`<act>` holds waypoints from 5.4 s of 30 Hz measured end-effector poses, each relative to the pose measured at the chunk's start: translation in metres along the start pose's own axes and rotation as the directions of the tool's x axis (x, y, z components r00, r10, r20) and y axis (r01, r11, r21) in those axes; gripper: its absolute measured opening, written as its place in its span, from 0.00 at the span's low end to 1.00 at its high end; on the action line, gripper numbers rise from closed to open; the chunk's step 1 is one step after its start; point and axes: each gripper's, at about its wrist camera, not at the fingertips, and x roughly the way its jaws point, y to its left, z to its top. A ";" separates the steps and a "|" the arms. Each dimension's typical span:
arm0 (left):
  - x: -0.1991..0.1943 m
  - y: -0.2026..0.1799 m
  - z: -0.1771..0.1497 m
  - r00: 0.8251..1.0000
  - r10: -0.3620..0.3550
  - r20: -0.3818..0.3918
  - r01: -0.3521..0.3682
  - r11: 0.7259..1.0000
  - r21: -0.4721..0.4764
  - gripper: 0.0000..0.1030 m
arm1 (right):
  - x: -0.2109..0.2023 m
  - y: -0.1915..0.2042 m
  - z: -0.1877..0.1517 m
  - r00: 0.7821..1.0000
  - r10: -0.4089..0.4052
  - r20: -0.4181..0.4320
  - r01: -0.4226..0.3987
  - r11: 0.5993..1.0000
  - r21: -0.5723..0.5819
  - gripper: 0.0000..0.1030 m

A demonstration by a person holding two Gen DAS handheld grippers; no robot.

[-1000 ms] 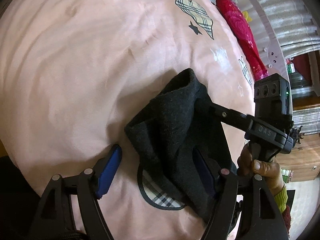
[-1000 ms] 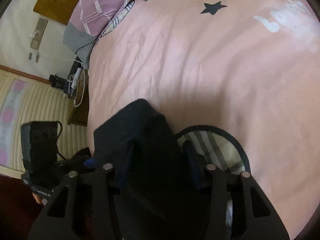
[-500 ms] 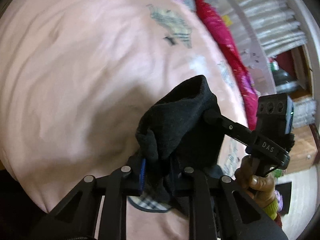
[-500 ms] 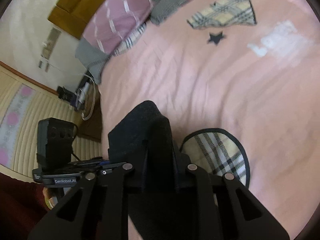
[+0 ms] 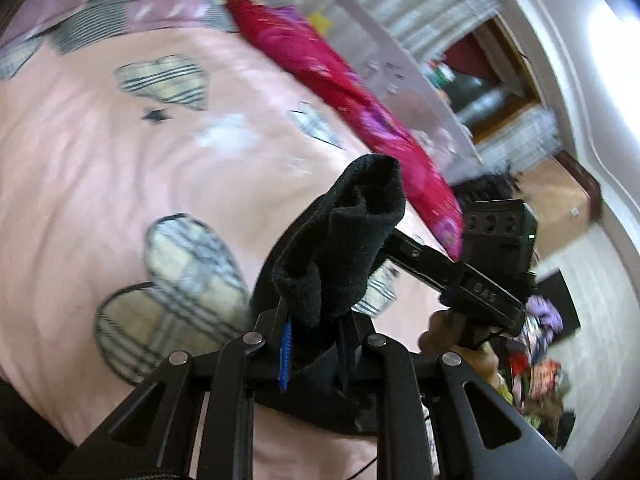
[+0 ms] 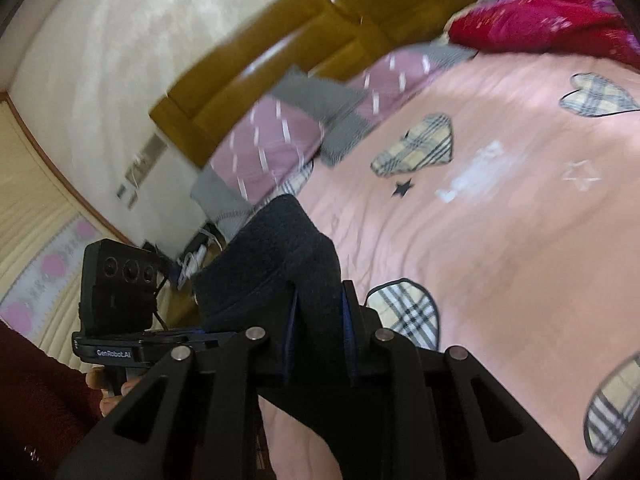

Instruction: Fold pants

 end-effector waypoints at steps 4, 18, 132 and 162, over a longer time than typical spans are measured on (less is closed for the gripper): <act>0.013 -0.039 -0.010 0.999 -0.032 -0.038 0.035 0.997 0.076 0.16 | -0.040 -0.005 -0.019 0.997 -0.013 0.080 0.011 0.999 0.031 0.21; 0.065 -0.114 -0.070 0.981 -0.031 -0.192 0.077 0.969 0.235 0.16 | -0.119 -0.039 -0.088 0.971 -0.100 0.219 0.063 0.983 0.172 0.21; 0.178 -0.058 -0.091 0.907 0.245 -0.343 -0.107 0.921 0.375 0.69 | -0.174 -0.021 -0.251 0.638 -0.770 0.011 0.610 0.514 0.603 0.79; 0.221 -0.055 -0.118 0.874 0.342 -0.344 -0.143 0.859 0.492 0.55 | -0.164 -0.046 -0.275 0.786 -0.615 0.066 0.423 0.611 0.669 0.64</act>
